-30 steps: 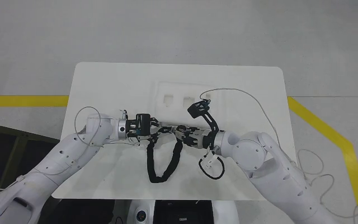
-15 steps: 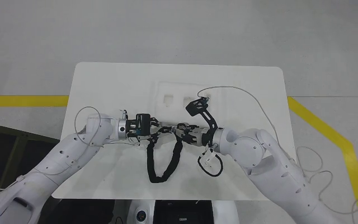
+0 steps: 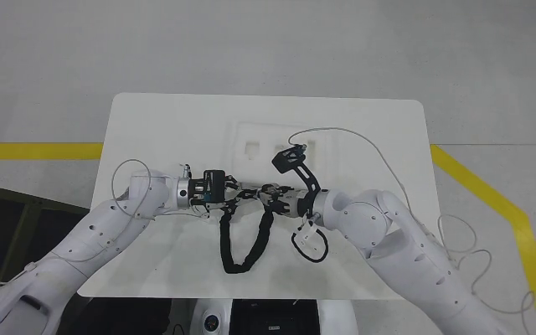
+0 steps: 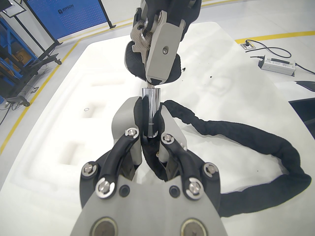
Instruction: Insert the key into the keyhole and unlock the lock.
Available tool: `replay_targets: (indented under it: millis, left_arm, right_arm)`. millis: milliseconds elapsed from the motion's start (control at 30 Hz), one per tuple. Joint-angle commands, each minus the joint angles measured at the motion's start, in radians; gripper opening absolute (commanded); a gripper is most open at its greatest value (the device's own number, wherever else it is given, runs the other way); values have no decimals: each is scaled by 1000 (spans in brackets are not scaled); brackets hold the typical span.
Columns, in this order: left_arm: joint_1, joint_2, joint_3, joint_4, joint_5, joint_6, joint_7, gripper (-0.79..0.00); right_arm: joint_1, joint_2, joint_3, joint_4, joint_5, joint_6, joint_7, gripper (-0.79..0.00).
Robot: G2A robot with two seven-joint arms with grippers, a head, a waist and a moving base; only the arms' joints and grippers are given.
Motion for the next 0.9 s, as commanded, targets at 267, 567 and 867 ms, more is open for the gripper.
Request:
replay_targets:
  millis: [267,567,867]
  left_arm:
    - [0,0,0,0,0,0,0,-785]
    - [0,0,0,0,0,0,0,-785]
    - [0,0,0,0,0,0,0,-785]
  right_arm:
    - [0,-7,-3,8,-6,1,-5,-708]
    - [-8,-6,22,-9,-2,-6,4,-594]
    - [-32,4,76,-46,-5,-19,32,-520]
